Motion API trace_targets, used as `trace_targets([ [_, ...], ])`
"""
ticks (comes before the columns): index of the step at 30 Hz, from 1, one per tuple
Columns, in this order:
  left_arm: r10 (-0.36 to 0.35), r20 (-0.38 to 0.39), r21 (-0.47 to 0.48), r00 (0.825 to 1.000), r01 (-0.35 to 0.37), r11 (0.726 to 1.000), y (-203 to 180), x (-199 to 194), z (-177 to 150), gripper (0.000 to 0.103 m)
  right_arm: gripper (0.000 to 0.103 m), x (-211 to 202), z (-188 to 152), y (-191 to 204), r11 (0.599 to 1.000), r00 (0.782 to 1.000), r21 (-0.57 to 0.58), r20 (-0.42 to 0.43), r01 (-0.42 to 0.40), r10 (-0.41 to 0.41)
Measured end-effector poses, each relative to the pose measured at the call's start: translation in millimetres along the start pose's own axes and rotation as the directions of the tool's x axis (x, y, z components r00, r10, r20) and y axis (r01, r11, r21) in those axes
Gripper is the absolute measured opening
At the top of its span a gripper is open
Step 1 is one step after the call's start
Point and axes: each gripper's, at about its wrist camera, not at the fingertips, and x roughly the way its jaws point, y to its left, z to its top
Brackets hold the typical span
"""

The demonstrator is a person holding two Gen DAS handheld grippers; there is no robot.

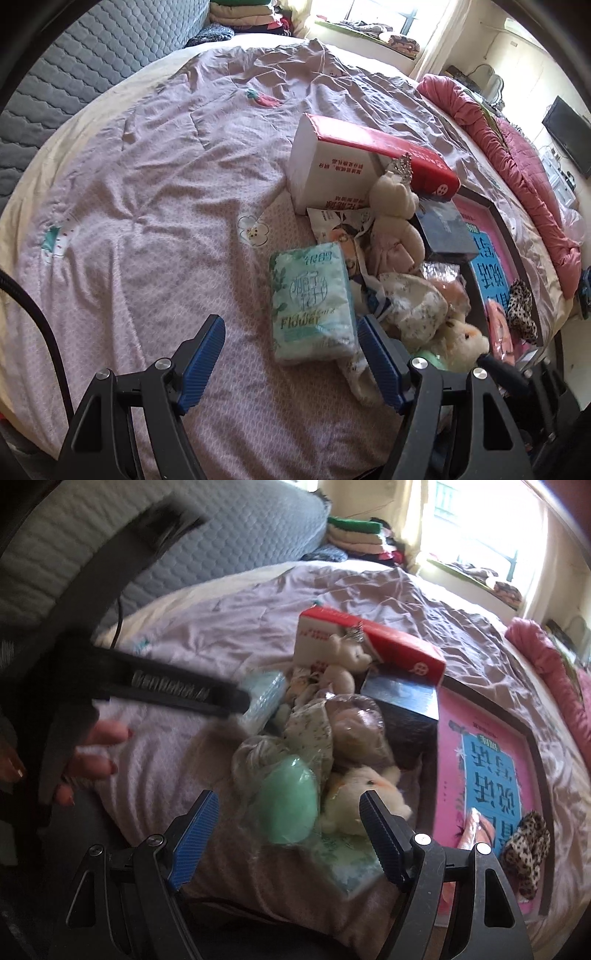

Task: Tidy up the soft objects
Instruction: 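Grasp the green 'Flower' tissue pack with the left tool while the right tool grasps the green bagged egg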

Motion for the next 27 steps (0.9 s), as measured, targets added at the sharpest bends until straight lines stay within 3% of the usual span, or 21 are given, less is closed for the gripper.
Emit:
trace_targets([
  [8, -0.029, -0.044, -0.003, 0.999, 0.029, 1.000, -1.9, 20.5, 5.1, 0.074, 0.079, 19.8, 2.4, 14.3, 0.991, 0.998, -0.122, -0.012, 0.058, -0.060],
  [10, -0.024, -0.058, -0.004, 0.998, 0.024, 1.000, -1.8, 24.9, 4.1, 0.074, 0.074, 23.9, 3.9, 17.6, 0.988, 0.998, -0.145, -0.020, 0.060, -0.064],
  [12, -0.030, -0.067, -0.002, 0.997, 0.030, 1.000, -2.0, 28.3, 4.2, 0.074, 0.058, 32.4, 3.8, 19.6, 0.985, 0.997, -0.164, -0.042, 0.055, -0.062],
  [14, -0.029, -0.073, -0.004, 0.997, 0.028, 1.000, -1.0, 30.8, 4.3, 0.074, 0.053, 38.5, 3.2, 19.2, 0.985, 0.996, -0.168, -0.067, 0.047, -0.059],
  [24, -0.074, -0.071, -0.034, 0.995, 0.071, 0.997, 5.6, 36.2, 5.3, 0.073, 0.046, 35.0, 8.6, -13.1, 0.999, 0.999, -0.043, -0.025, -0.025, 0.024],
  [27, -0.101, -0.074, -0.047, 0.992, 0.097, 0.994, 7.5, 38.2, 5.3, 0.066, 0.046, 28.1, 11.0, -22.2, 0.998, 0.998, 0.008, 0.007, -0.057, 0.057],
])
